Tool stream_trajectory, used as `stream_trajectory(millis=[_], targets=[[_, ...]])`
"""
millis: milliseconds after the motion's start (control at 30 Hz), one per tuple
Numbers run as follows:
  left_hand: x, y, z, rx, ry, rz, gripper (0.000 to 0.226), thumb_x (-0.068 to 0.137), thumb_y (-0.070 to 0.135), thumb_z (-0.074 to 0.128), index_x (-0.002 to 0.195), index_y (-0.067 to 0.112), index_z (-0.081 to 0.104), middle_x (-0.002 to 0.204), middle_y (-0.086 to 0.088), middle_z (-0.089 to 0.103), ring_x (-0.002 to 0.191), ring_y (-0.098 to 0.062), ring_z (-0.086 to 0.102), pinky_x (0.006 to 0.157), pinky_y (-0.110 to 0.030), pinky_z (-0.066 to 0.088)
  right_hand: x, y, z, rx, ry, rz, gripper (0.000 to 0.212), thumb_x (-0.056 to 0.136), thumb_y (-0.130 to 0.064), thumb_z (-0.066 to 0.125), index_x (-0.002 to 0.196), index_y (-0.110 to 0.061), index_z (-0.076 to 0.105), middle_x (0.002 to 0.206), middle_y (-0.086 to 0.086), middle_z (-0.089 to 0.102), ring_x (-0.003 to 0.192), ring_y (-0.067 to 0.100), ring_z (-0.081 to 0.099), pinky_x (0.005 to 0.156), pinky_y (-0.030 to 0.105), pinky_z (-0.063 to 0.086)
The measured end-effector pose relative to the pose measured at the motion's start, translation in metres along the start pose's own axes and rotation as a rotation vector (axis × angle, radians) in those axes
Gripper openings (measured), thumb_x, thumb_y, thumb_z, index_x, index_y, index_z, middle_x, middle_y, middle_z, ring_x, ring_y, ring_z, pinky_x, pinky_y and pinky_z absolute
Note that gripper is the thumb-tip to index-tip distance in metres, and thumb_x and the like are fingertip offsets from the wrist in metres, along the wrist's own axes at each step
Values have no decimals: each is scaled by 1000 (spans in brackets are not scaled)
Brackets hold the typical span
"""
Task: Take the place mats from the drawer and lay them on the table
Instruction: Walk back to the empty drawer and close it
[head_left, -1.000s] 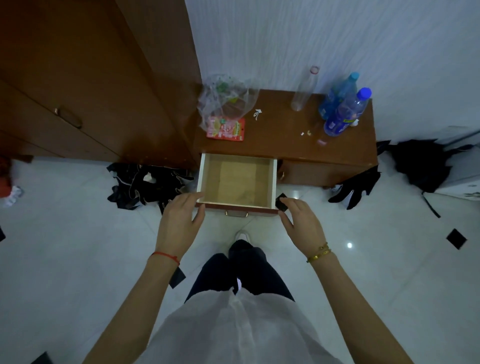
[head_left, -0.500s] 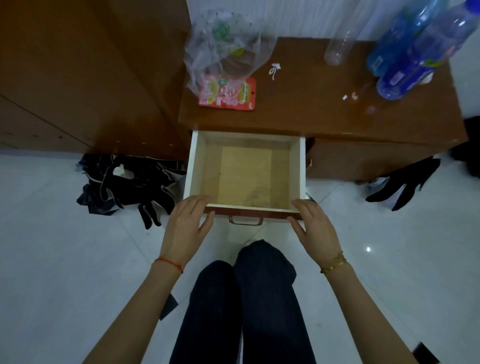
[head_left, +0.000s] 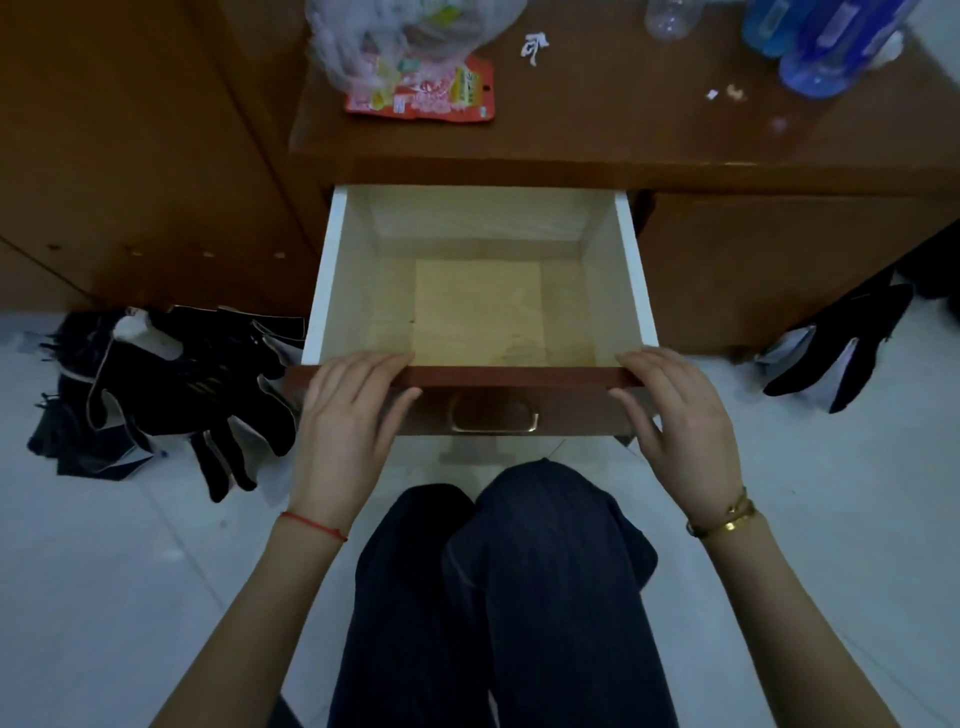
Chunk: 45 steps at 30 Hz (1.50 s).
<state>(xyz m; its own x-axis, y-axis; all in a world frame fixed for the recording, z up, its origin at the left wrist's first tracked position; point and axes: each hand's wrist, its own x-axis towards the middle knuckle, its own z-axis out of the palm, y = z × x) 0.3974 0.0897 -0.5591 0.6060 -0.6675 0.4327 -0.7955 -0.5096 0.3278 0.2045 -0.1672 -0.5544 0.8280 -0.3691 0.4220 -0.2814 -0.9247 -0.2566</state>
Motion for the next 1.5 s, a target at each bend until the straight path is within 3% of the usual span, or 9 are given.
stream_trajectory(millis=[433,667,900,1133,1300,1500], targets=[[43,-15,28,-5,111,31,35,96,30,57,125,11,60,119,-4,65,112,-20,56,102,-31,36,38,15,35,-54,256,-22,33,97,-24,54,120,-2,62,119,12,66,116,27,58,109,43,38],[78,-31,47,3,168,30,37,97,31,53,127,11,59,122,-5,64,116,-22,57,112,-34,31,72,22,51,-80,287,7,34,96,-24,56,122,-3,61,121,11,65,117,24,57,113,37,33],[99,-39,60,3,187,27,36,97,29,55,127,10,59,125,-6,64,120,-22,55,110,-41,36,91,25,57,-80,305,31,33,94,-22,58,121,-3,61,120,13,65,117,25,57,113,34,32],[74,-15,60,-49,321,24,35,96,17,59,129,6,58,133,-7,58,129,-21,49,109,-36,40,72,7,55,-32,326,30,44,94,-21,61,133,-3,51,134,11,56,132,21,45,110,35,38],[57,-9,61,-42,336,-219,43,97,22,54,137,6,49,146,-9,46,140,-21,35,116,-32,30,54,3,63,-43,334,165,49,96,-26,56,137,-1,46,141,13,49,138,21,37,112,35,35],[69,-23,53,-81,322,-514,57,98,37,50,145,7,37,155,-7,30,146,-21,19,112,-44,37,64,-4,66,-72,251,308,61,94,-35,52,143,-2,36,151,12,34,144,22,24,115,29,22]])
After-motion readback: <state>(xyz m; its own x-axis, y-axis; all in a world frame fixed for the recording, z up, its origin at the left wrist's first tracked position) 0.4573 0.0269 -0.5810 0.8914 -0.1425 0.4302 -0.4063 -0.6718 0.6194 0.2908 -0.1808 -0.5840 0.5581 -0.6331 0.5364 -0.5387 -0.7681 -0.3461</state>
